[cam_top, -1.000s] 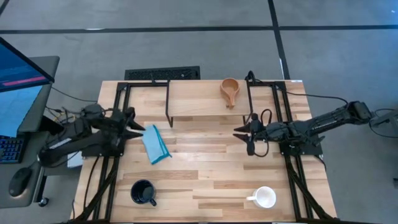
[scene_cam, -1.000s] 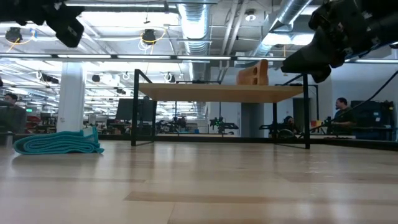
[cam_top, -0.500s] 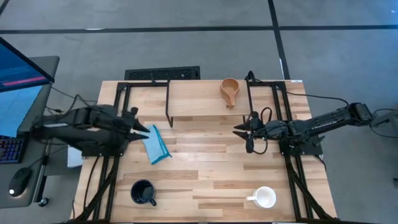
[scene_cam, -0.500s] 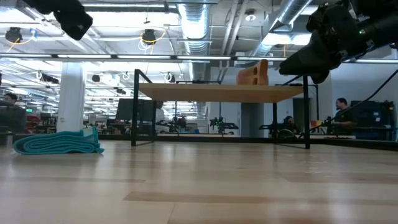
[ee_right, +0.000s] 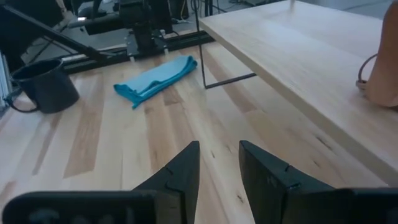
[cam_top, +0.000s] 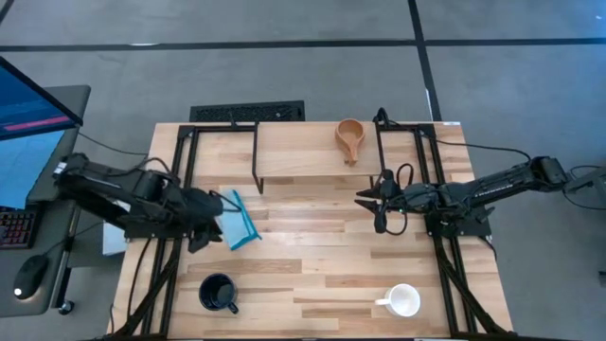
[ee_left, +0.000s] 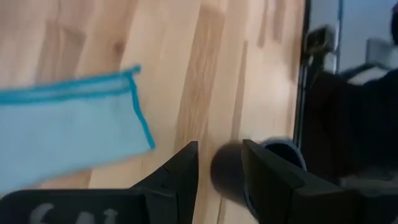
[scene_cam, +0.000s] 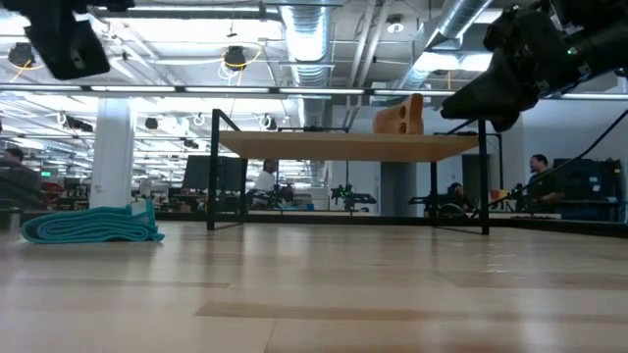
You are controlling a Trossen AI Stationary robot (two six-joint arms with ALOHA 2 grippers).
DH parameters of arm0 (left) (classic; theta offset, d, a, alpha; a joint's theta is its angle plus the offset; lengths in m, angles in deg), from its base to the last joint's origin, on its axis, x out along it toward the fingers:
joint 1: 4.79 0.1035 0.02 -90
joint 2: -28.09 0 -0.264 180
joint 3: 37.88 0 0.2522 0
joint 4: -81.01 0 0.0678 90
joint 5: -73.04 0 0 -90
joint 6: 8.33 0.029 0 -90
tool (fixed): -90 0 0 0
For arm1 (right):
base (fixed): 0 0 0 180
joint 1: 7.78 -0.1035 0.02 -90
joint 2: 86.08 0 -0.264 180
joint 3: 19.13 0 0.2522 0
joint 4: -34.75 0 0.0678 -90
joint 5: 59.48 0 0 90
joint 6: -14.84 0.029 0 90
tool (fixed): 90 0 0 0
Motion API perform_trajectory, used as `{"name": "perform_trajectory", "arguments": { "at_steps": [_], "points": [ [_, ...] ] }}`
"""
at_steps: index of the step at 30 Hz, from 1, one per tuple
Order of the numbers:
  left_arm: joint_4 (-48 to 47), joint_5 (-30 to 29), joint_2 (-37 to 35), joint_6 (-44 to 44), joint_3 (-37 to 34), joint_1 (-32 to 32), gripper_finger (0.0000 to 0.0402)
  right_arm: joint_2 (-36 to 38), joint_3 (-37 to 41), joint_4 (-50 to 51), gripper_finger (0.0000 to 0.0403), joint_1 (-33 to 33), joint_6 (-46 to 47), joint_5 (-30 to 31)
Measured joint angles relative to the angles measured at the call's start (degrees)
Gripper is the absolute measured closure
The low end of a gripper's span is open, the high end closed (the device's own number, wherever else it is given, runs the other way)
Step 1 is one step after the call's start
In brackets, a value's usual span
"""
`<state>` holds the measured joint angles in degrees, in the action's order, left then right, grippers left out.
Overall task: Stack small to large cups/mugs on shelf
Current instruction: Put the black mug on the shelf
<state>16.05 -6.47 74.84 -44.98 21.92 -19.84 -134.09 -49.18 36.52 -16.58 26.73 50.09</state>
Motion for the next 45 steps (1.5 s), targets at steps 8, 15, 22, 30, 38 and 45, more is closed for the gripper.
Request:
{"name": "perform_trajectory", "arguments": {
  "at_steps": [8,15,22,30,38,45],
  "points": [
    [-0.4,-0.1,3.6,-3.3,0.0,-0.8,0.0287,0.0,0.0,0.0,0.0269,0.0,-2.9,0.0],
    [-1.9,2.2,3.9,-2.3,0.0,-0.7,0.0281,0.0,0.0,0.0,0.0269,-0.1,-3.4,0.0],
    [-7.7,0.9,3.9,-2.4,0.0,-0.7,0.0198,0.0,0.0,-0.2,0.0269,-0.1,-3.5,0.0],
    [-6.4,-0.2,3.9,-7.2,0.0,-0.8,0.0132,0.0,0.0,-0.3,0.0269,-0.1,-3.5,0.0],
    [-5.5,-1.2,4.2,-14.2,0.0,-1.7,0.0129,0.0,0.0,-0.3,0.0269,-0.1,-3.5,0.0],
    [-9.9,-4.0,6.5,-27.8,0.0,-10.1,0.0129,0.0,0.0,-0.4,0.0269,-0.1,-3.5,0.0]
  ]
}}
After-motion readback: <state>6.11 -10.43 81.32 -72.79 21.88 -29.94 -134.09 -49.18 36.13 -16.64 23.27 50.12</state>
